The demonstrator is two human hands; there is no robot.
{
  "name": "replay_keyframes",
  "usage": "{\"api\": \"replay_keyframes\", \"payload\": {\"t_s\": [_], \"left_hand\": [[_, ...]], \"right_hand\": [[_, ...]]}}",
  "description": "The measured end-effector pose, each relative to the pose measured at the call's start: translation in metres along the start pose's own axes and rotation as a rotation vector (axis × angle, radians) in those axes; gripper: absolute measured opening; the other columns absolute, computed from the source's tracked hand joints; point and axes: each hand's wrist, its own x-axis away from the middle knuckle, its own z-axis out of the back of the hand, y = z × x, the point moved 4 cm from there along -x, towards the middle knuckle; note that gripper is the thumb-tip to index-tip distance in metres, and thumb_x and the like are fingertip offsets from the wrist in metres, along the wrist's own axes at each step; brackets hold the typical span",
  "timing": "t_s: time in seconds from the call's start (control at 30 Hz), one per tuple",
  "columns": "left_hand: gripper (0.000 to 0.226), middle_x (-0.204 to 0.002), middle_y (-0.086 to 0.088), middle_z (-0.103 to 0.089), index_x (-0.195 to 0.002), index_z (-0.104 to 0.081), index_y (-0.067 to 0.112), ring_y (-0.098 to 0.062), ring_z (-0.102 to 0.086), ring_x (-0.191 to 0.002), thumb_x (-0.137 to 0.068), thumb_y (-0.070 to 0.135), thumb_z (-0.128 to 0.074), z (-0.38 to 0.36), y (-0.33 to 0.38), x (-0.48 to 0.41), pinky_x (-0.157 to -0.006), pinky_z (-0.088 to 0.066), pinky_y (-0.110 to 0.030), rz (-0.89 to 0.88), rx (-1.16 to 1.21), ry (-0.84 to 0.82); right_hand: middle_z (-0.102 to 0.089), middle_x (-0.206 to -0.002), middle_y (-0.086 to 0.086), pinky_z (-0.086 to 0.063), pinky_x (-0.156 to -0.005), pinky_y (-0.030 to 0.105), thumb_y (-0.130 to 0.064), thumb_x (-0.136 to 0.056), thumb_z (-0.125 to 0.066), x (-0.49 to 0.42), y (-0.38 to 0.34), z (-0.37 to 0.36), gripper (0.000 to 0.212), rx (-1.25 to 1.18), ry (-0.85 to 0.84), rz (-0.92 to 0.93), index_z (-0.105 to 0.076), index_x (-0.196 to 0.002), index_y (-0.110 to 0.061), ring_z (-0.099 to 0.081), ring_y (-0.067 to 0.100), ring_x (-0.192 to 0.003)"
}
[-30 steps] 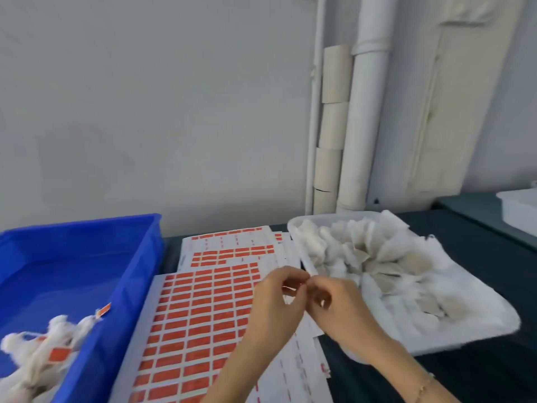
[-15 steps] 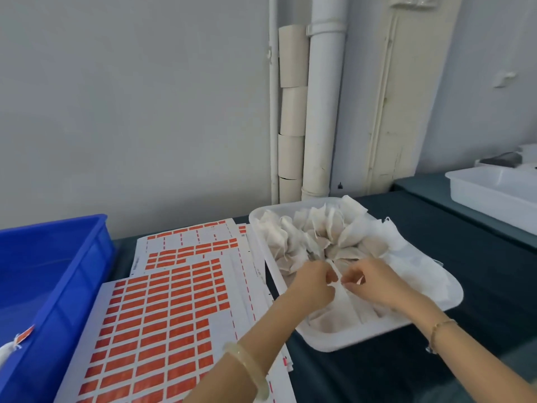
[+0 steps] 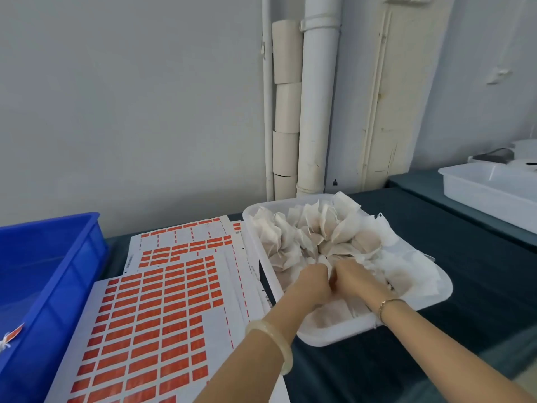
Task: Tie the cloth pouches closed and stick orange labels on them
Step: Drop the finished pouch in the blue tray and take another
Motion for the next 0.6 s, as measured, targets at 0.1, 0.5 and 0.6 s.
{"api": "replay_keyframes", "payload": {"t_s": [0.1,0.5,0.6], "left_hand": [[0.043,-0.117,-0.014,-0.053,-0.129,-0.043,0.003,-0.031,-0.051,-0.115,-0.088,0.009,-0.052,0.006,-0.003,0.004,-0.083,-0.043,-0.031,-0.025,0.042,0.042],[0.034,-0.106,0.007,-0.063,-0.113,-0.063,0.025,-0.009,-0.059,-0.087,-0.081,0.037,-0.072,0.103,-0.035,0.068,-0.077,-0.048,-0.021,-0.178,0.408,0.529],[0.015,-0.080,0.020,-0.061,-0.084,-0.067,0.029,0.001,-0.055,-0.076,-0.081,0.043,-0.071,0.124,-0.038,0.094,-0.069,-0.044,-0.015,-0.249,0.459,0.545]], "right_hand": [[-0.056,-0.075,-0.005,-0.040,-0.055,0.023,-0.014,-0.085,-0.059,-0.002,0.002,-0.002,0.020,-0.064,0.073,0.026,-0.051,-0.068,-0.020,-0.051,0.011,-0.065],[-0.072,-0.078,-0.010,-0.048,-0.072,0.009,-0.006,-0.084,-0.071,0.044,-0.044,0.079,0.019,-0.714,0.388,0.460,-0.073,-0.083,-0.025,-0.065,-0.003,-0.075],[-0.074,-0.081,-0.009,-0.052,-0.076,0.015,-0.006,-0.083,-0.071,0.059,-0.071,0.099,0.020,-0.828,0.347,0.574,-0.073,-0.083,-0.026,-0.069,0.005,-0.080]]}}
